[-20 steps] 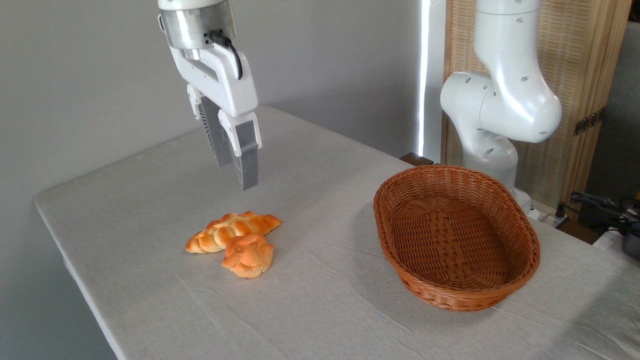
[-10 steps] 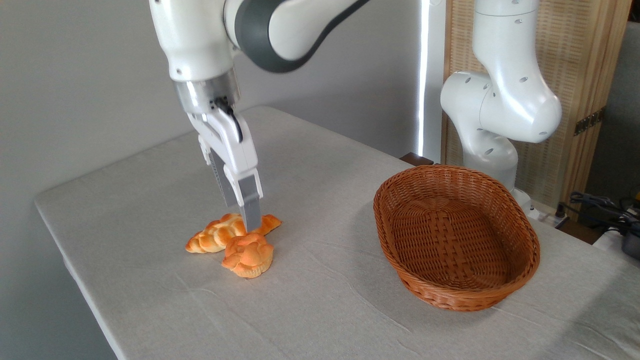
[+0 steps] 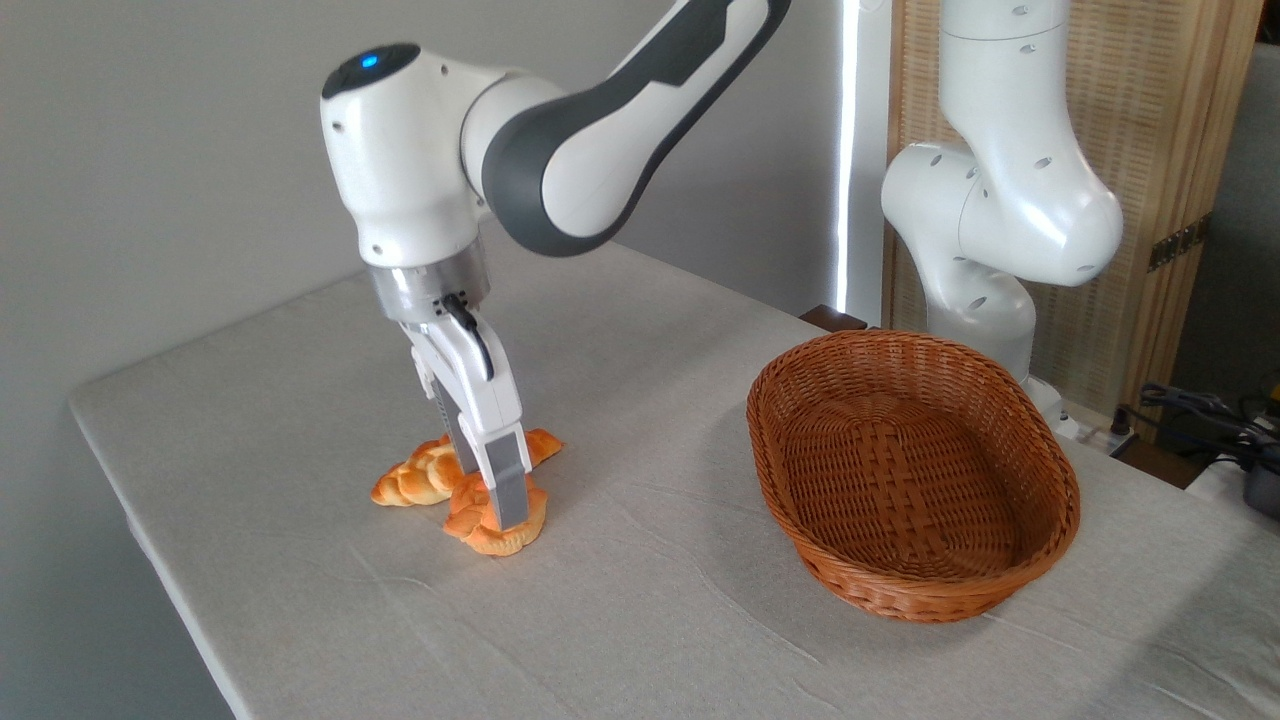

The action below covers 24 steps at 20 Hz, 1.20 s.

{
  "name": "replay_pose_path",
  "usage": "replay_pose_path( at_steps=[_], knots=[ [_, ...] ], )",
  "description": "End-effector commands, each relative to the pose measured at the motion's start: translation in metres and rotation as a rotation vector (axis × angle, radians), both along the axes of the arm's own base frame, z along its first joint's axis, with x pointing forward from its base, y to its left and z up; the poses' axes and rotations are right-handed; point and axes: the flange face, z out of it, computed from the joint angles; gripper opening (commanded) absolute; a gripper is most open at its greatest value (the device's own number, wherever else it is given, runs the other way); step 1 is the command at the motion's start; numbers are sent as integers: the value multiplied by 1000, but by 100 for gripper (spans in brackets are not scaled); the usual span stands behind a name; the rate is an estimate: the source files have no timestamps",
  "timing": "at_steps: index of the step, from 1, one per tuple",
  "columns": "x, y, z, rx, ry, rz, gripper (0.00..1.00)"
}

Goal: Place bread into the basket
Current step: 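Lower the gripper onto the small knotted roll and close on it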

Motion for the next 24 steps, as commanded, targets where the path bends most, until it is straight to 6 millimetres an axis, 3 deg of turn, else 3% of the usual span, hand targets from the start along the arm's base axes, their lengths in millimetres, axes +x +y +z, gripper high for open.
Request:
replay_pose_path(
  at_steps=[1, 3, 8, 9, 13, 14, 15, 18, 19, 24],
  knots=[
    [1, 0, -3, 50, -23, -50, 100],
    [0, 0, -5, 57, -22, -55, 97],
    [-2, -9, -6, 57, -21, -74, 25],
    [-2, -10, -7, 57, -19, -76, 17],
    [-3, -14, -20, 99, -5, -110, 15],
    [-3, -14, -20, 101, -5, -112, 4],
    [-2, -14, -19, 101, -7, -112, 0],
    [-2, -14, -12, 100, -19, -113, 0],
    [-2, -15, -4, 100, -33, -109, 0],
    [-9, -7, 79, 115, -80, -81, 0]
  ],
)
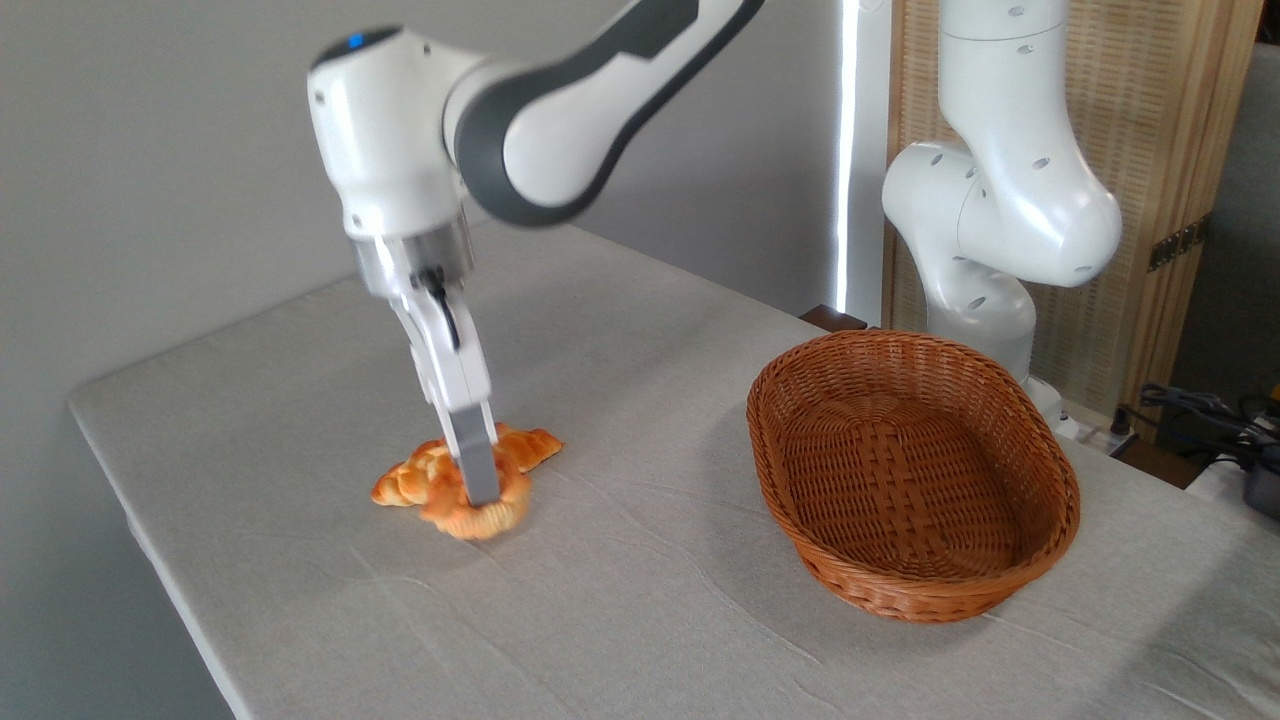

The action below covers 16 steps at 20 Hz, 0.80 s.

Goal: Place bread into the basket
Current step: 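Lift the knotted roll and carry it over the wicker basket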

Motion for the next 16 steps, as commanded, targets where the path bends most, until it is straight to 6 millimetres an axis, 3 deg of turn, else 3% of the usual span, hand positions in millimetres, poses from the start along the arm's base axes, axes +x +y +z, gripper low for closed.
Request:
replay_pose_path(
  at_steps=[1, 5, 7, 10, 16],
  knots=[
    [-16, 13, 68, 38, 5, 17, 0],
    [-57, 28, 121, 68, 31, 33, 0],
    [-91, 49, 150, 76, 2, -23, 0],
    [-137, 70, 149, 90, 32, -93, 0],
    [-200, 113, 95, 96, 237, -183, 0]
  ],
)
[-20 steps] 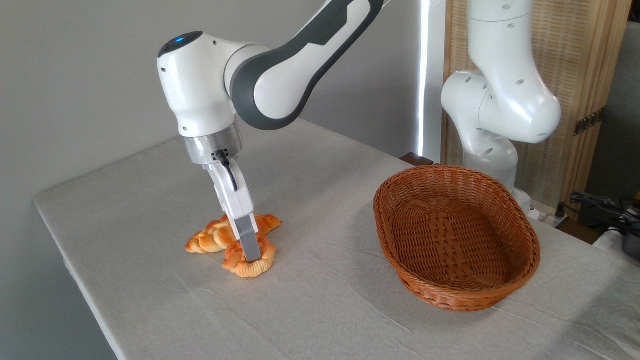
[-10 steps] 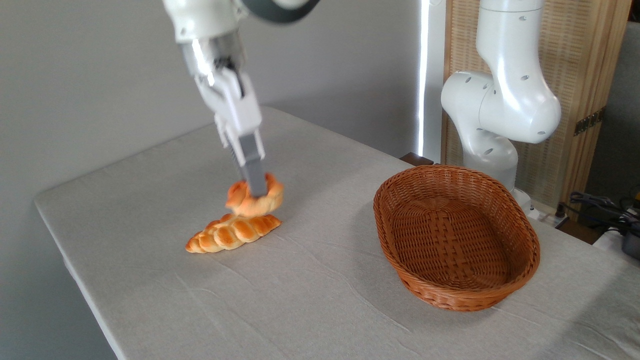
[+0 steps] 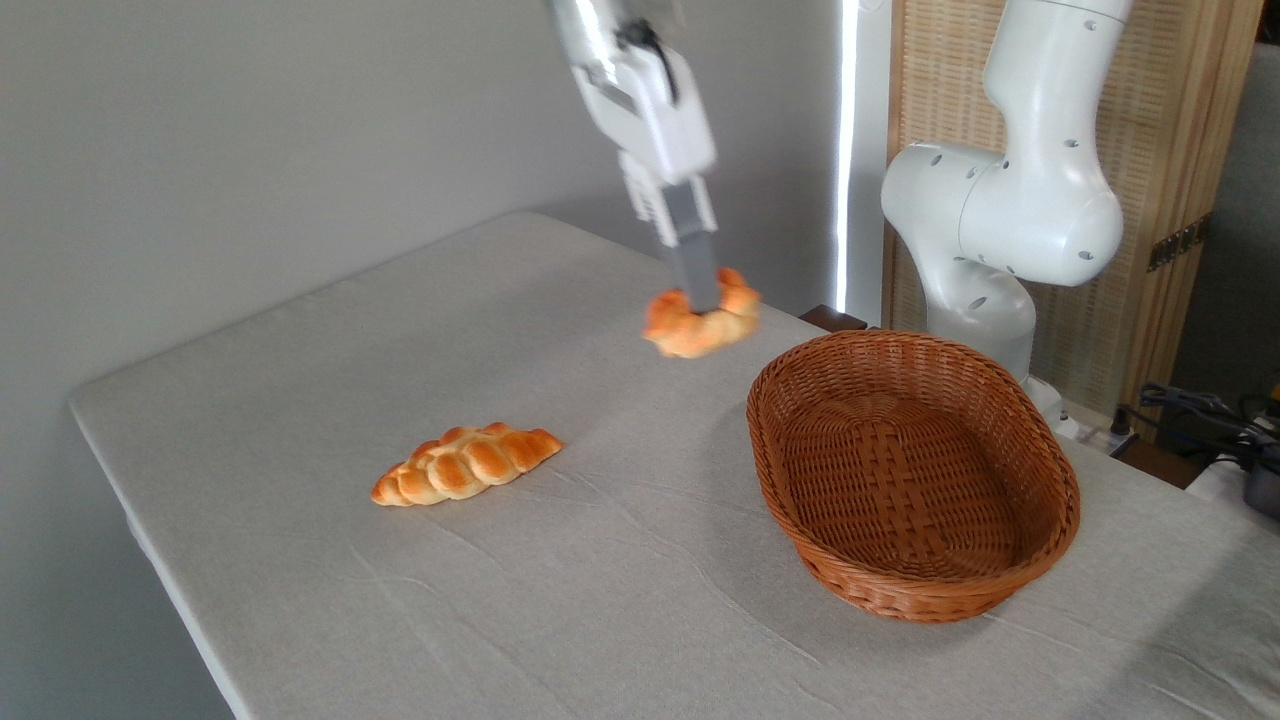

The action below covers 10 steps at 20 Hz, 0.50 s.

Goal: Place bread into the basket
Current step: 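Lift the knotted roll and carry it over the wicker basket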

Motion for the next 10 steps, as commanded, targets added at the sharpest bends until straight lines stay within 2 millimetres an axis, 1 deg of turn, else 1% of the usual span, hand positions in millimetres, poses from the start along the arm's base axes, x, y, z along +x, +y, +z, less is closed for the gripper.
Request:
replay_pose_path(
  at_steps=[1, 3, 4, 5, 6, 8, 10],
  knots=[
    [-38, 20, -37, 10, 75, -53, 0],
    [-45, 22, -57, 13, 120, -55, 0],
    [-48, 23, -68, 15, 156, -54, 2],
    [-51, 24, -74, 15, 185, -49, 5],
    [-51, 24, -76, 17, 199, -48, 5],
    [-55, 25, -89, 18, 239, -47, 5],
    [-60, 26, -104, 19, 274, -44, 13]
  ],
)
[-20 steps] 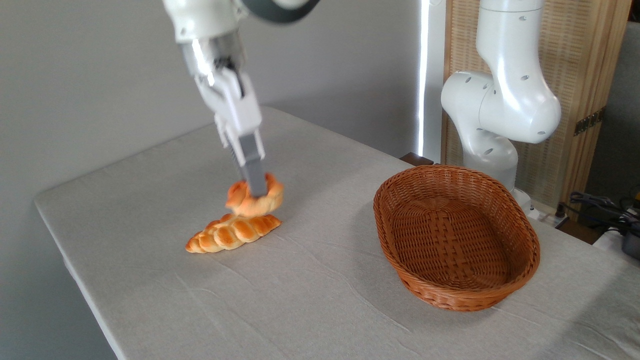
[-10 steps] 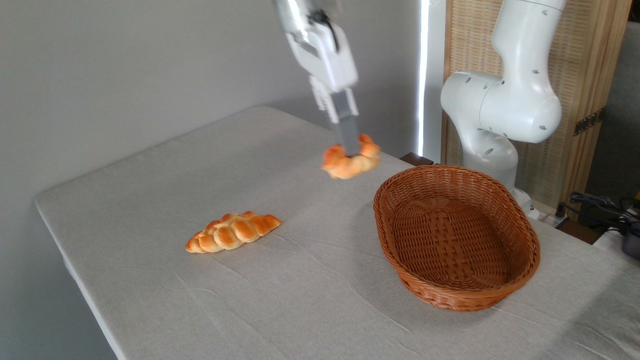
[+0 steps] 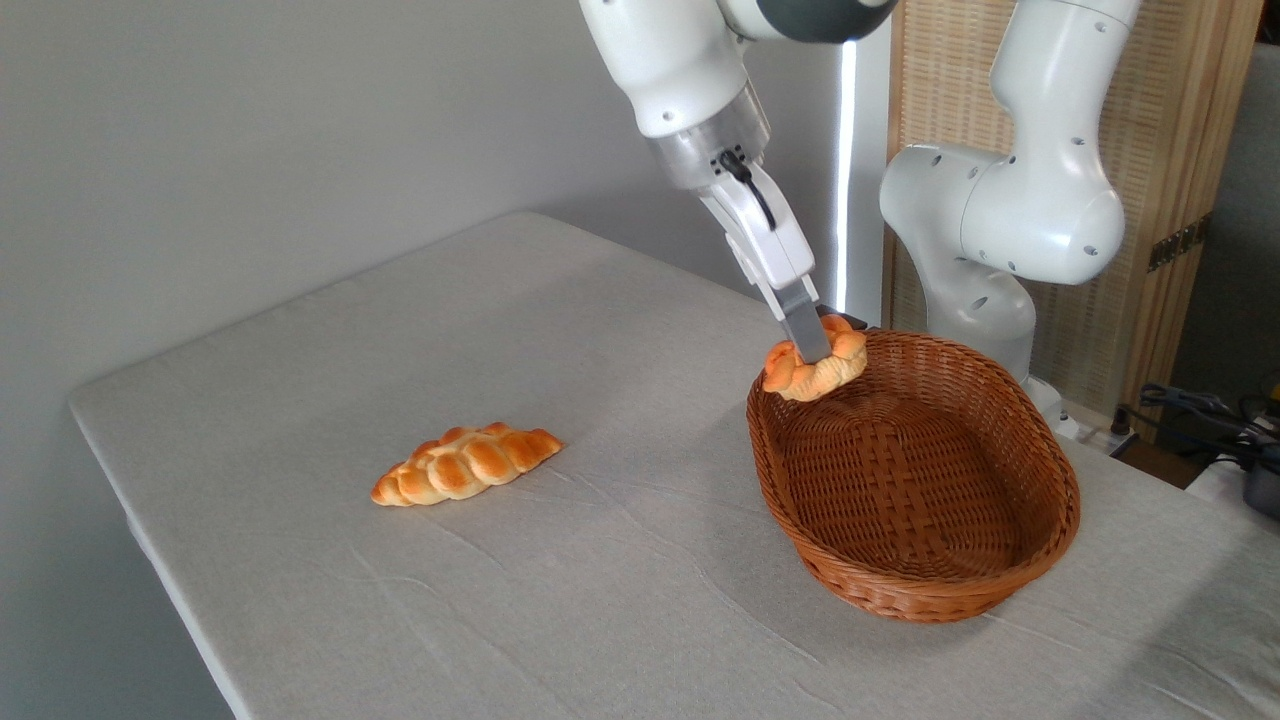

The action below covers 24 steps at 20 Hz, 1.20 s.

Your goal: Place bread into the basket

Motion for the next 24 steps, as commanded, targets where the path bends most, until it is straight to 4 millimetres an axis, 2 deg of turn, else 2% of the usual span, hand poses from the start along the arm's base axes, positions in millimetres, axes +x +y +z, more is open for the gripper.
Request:
replay_pose_path(
  at_steps=[1, 2, 3, 5, 7, 9, 14, 15, 17, 20, 24],
  knots=[
    [-10, 5, -23, 10, 72, -17, 17],
    [-11, 5, -27, 10, 78, -17, 35],
    [-11, 5, -31, 10, 84, -18, 43],
    [-11, 5, -37, 10, 93, -18, 48],
    [-12, 5, -40, 10, 96, -17, 68],
    [-14, 6, -46, 10, 108, -16, 78],
    [-13, 6, -50, 10, 121, -16, 92],
    [-12, 7, -50, 10, 121, -14, 99],
    [-10, 6, -44, 7, 110, -9, 100],
    [6, -2, -12, -52, 45, 10, 100],
    [36, -11, 32, -252, -40, 85, 100]
  ],
)
